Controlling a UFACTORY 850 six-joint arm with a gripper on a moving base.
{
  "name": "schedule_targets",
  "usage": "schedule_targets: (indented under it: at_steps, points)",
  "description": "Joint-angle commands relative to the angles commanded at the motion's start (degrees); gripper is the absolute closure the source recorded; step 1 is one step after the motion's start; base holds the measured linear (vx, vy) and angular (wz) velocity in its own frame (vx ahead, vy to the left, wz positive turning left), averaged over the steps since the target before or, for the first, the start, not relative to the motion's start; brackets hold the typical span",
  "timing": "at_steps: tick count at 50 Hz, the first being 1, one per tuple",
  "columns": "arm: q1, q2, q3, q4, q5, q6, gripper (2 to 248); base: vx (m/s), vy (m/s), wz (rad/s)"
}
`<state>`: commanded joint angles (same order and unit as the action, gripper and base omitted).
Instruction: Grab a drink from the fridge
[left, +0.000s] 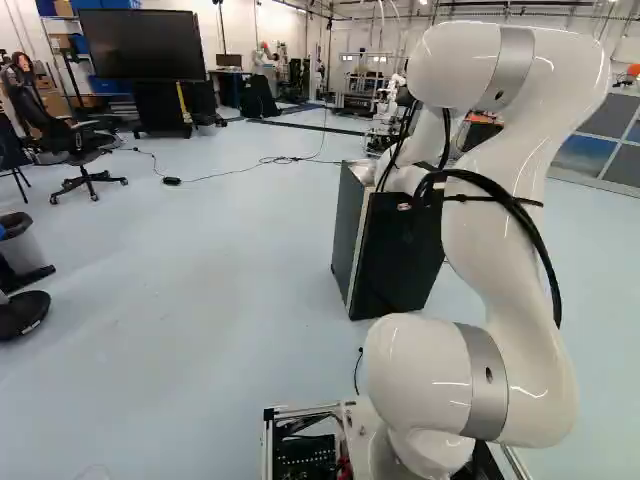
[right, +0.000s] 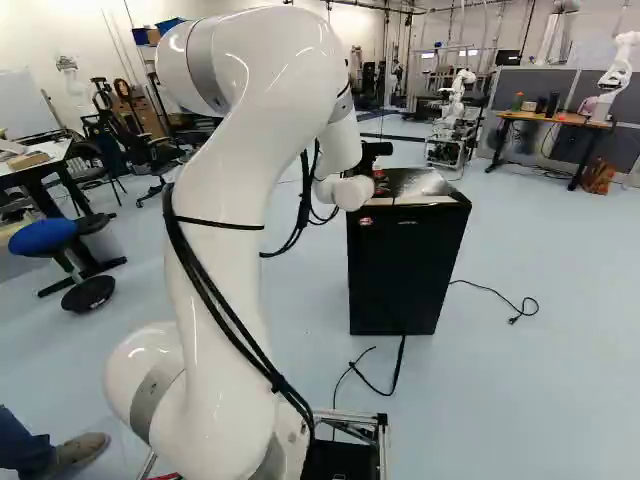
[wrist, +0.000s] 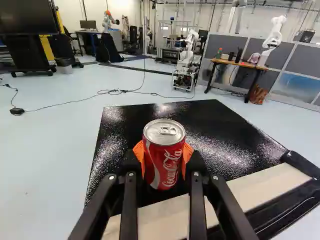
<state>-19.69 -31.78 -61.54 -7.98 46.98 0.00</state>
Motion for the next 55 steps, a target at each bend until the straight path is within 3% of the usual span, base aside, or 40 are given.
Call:
schedule_targets:
  at_steps: [55]
  points:
    - [0.58, 4.31, 1.73, 0.24, 0.09, 0.00, 157, 0.000, 0.000, 0.000]
